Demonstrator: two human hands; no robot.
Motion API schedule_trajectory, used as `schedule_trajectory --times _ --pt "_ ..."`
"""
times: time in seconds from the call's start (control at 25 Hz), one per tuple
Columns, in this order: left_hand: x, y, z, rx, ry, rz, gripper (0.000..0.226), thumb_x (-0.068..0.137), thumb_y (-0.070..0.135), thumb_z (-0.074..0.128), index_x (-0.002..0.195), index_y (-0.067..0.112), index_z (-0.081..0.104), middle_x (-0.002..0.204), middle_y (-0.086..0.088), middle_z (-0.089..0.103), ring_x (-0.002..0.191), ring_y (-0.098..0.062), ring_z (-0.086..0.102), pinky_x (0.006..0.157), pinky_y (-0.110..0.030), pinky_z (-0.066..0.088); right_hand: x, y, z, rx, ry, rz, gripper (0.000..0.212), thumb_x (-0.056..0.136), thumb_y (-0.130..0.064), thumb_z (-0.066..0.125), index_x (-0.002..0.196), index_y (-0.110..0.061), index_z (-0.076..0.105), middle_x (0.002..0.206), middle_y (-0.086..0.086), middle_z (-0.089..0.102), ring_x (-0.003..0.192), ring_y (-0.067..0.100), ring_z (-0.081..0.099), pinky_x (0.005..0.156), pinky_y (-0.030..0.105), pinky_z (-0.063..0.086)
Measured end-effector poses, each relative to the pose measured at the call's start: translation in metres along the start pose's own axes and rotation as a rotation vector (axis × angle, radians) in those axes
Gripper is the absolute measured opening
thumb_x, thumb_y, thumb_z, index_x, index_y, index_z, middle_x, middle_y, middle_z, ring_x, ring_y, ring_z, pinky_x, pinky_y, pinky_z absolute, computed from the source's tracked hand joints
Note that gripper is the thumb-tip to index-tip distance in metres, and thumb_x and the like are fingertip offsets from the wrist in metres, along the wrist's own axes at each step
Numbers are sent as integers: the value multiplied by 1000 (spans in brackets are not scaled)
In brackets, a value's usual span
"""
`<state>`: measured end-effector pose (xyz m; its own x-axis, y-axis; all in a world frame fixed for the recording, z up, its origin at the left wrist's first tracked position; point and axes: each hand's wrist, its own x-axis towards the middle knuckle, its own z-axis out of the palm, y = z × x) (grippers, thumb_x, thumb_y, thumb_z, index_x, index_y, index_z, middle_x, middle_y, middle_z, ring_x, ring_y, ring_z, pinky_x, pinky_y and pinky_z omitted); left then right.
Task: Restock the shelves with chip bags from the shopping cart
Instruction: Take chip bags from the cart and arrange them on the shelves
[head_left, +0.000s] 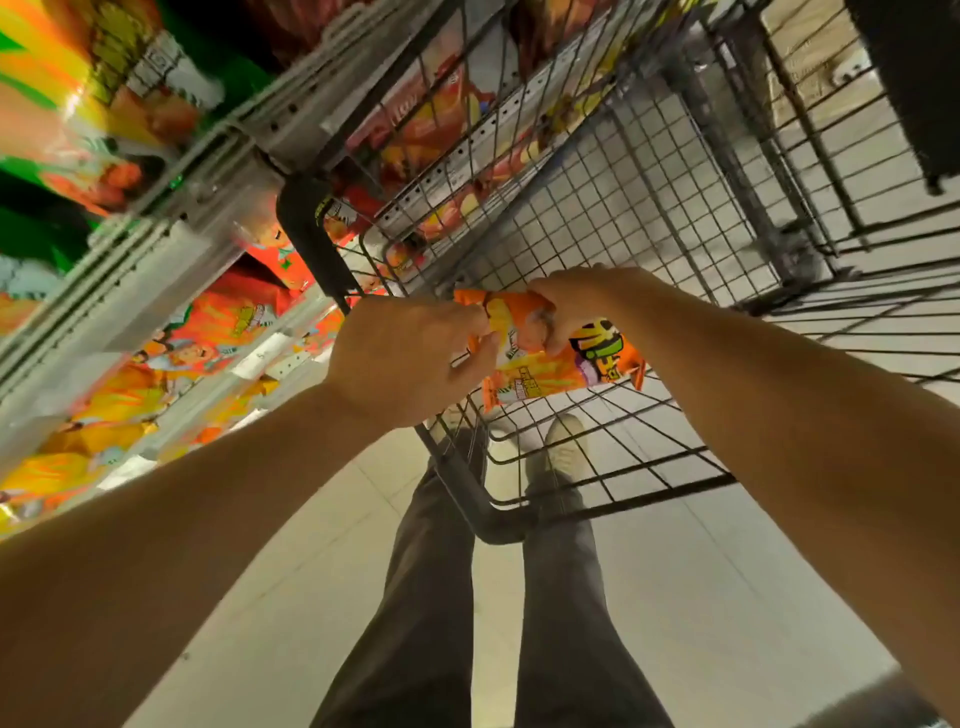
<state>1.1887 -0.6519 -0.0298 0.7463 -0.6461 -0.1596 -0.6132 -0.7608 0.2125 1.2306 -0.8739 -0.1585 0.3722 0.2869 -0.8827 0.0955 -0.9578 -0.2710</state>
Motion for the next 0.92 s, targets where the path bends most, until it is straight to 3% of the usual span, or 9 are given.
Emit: schedule_trajectory --times 0.12,0.32,0.52,0.72,0.8,0.88,0.92 --pt "4 0 3 3 -12 -42 54 100 57 29 96 26 72 77 3 73 66 -24 69 58 -37 53 0 2 0 4 21 -20 89 63 -45 91 137 -24 47 123 2 61 101 27 56 86 40 44" --pt "1 0 3 -42 32 -52 48 98 57 33 99 29 73 80 6 74 70 -24 70 60 -33 51 -17 10 -12 158 68 -18 75 71 -34 89 135 -18 54 131 6 62 114 30 60 99 43 50" --pt "2 -2 10 -69 168 -25 44 99 53 40 93 26 74 73 7 73 60 -22 67 54 -26 44 -43 33 -34 524 193 -7 56 74 -25 89 122 -21 62 116 2 68 93 21 67 74 29 52" --pt "2 0 8 -99 150 -68 48 96 60 34 97 28 70 83 7 73 68 -23 69 56 -33 52 -88 38 -56 576 250 -16 65 74 -20 89 131 -19 59 121 2 67 107 24 65 88 37 55" --pt "2 6 3 -137 143 -91 45 95 54 38 102 23 70 92 3 73 79 -27 70 65 -38 55 -115 41 -68 633 295 -43 63 74 -19 89 130 -20 60 123 1 70 109 25 68 95 42 55" --pt "-5 13 2 -84 134 -107 38 97 44 48 110 17 71 104 -6 73 97 -31 69 91 -45 50 -150 45 -83 748 347 -106 53 77 -17 87 125 -24 64 116 -4 75 105 20 72 91 39 60" --pt "-12 18 1 -17 70 -140 38 99 42 50 118 16 70 114 -8 72 110 -30 66 105 -48 39 -170 45 -89 805 366 -153 46 80 -15 84 120 -27 65 111 -8 77 101 15 74 84 33 62"
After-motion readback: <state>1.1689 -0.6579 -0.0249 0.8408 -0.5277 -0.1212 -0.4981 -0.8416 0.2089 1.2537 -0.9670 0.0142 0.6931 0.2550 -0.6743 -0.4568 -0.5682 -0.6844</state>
